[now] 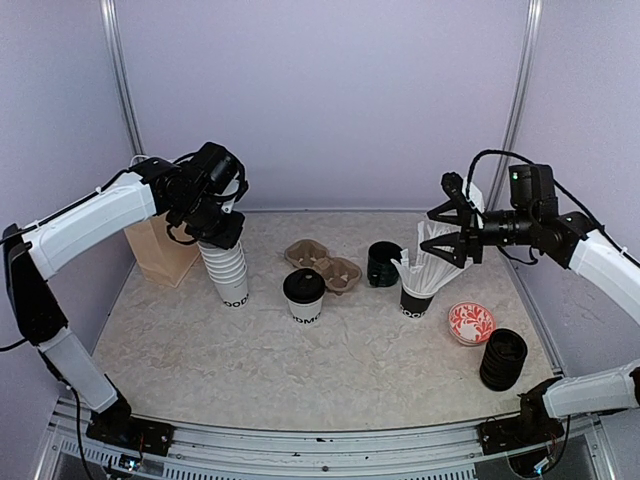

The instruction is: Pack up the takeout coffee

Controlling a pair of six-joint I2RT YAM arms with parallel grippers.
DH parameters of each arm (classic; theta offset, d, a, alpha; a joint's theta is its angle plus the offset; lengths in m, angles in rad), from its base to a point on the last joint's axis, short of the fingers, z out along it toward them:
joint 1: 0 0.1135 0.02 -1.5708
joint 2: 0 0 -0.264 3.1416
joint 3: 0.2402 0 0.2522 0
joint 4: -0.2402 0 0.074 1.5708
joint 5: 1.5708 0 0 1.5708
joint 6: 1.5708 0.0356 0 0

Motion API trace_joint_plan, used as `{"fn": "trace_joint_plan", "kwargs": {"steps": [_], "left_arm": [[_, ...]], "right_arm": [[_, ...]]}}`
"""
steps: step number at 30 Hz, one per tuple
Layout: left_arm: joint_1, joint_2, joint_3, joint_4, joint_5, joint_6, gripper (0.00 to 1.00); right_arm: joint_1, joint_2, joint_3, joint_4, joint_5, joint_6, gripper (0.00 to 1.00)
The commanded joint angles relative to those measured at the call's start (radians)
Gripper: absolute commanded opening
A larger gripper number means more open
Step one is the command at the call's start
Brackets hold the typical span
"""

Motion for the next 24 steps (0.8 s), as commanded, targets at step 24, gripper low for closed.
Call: {"fn": "trace_joint_plan", "kwargs": {"steps": [24], "left_arm": [[-0.080,0.065,0.240,-0.148,-0.230,-0.026,0.00]], "right_arm": [[-0.007,0.009,0.013,-0.005,-0.050,-0.003,0.77]]}}
